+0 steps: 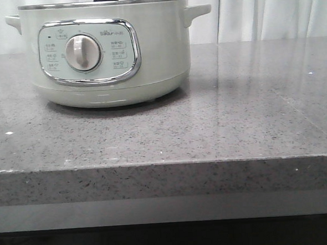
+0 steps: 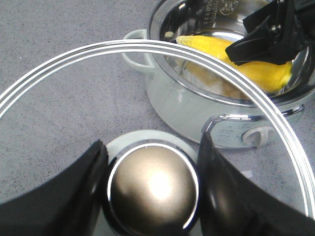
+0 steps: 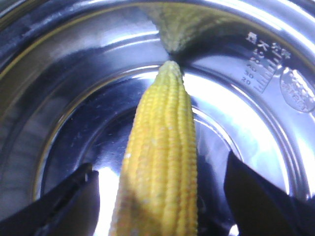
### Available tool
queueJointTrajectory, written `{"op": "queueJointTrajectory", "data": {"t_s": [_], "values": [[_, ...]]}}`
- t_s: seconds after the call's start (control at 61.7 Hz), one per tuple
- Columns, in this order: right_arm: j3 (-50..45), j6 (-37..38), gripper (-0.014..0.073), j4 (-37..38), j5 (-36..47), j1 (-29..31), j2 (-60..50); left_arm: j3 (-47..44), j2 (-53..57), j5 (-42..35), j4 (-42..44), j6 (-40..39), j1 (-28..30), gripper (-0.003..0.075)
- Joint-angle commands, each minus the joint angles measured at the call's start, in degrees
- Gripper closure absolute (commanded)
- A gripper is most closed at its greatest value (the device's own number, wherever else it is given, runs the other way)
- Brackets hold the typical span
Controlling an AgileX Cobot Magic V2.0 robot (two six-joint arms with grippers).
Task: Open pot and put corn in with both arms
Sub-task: 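Lower the corn into the cooker and open the right gripper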
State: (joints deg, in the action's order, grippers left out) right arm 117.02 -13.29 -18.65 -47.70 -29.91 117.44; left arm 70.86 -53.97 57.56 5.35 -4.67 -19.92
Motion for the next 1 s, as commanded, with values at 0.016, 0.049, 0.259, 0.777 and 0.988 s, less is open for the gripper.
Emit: {"op": "queueJointTrajectory", "data": {"t_s": [0.016,0.049,0.259,0.777,0.988], "values": [[2.05,-0.73,0.0032,-0.72,2.89,-0.02,-3.66,2.07,1.08,-7.12,0.23,-0.42,-0.04,0.0639],[2.25,-0.73,0.0034,-0.72,2.76,-0.02,-3.73,2.07,1.08,-7.12,0.23,-0.42,-0.04,0.0639],[5.49,-0.73,0.0178,-0.14,-0.44,-0.02,-3.73,2.07,1.08,-7.12,0.23,-0.42,-0.04,0.0639],[6.38,-0.67,0.0660,0.02,-0.44,1.37,-5.28,2.07,1.08,-7.12,0.23,-0.42,-0.04,0.0639],[5.00,1.01,0.0659,0.06,-2.22,7.03,-8.58,2.07,1.08,-7.12,0.23,-0.42,-0.04,0.0639]]}}
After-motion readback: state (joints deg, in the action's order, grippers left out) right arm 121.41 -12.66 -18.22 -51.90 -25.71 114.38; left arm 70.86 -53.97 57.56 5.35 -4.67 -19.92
